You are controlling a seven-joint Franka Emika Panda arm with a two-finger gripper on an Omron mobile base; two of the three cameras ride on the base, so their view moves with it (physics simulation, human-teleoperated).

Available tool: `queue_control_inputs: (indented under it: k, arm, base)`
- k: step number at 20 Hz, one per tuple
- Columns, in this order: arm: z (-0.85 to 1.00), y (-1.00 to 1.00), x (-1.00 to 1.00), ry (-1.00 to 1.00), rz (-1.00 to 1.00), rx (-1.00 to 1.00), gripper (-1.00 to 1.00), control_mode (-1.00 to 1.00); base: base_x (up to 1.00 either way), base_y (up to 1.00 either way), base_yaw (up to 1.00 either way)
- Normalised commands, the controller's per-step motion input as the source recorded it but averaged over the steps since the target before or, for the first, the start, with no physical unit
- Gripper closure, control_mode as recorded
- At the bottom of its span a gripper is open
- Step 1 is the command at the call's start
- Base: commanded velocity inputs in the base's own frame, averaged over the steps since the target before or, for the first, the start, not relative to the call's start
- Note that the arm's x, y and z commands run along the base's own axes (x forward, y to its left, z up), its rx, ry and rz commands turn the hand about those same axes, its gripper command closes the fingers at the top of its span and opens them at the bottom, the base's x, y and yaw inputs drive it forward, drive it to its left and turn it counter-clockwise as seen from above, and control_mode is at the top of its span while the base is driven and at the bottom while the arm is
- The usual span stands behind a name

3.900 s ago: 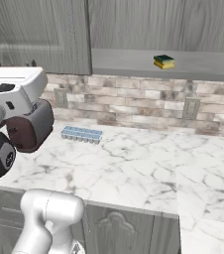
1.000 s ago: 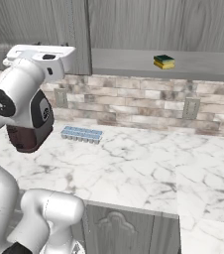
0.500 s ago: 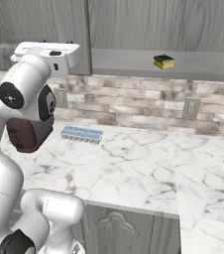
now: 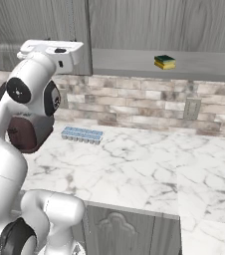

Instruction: Pick the spray and sponge from the cabinet and place them on the counter.

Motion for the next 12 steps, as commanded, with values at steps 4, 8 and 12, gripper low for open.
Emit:
queue_control_inputs:
  k: [4, 8, 12]
  arm:
    - [0.00, 0.14, 0.24, 0.00, 0.00, 0.00, -1.00, -1.00]
    - [0.00, 0.11, 0.26, 0.00, 0.00, 0.00, -1.00, -1.00]
    - [0.00, 0.00, 0.33, 0.00, 0.00, 0.00, -1.00, -1.00]
  base:
    - [0.00, 0.00, 0.00]
    - [0.00, 0.00, 0.00]
    - [0.00, 0.00, 0.00]
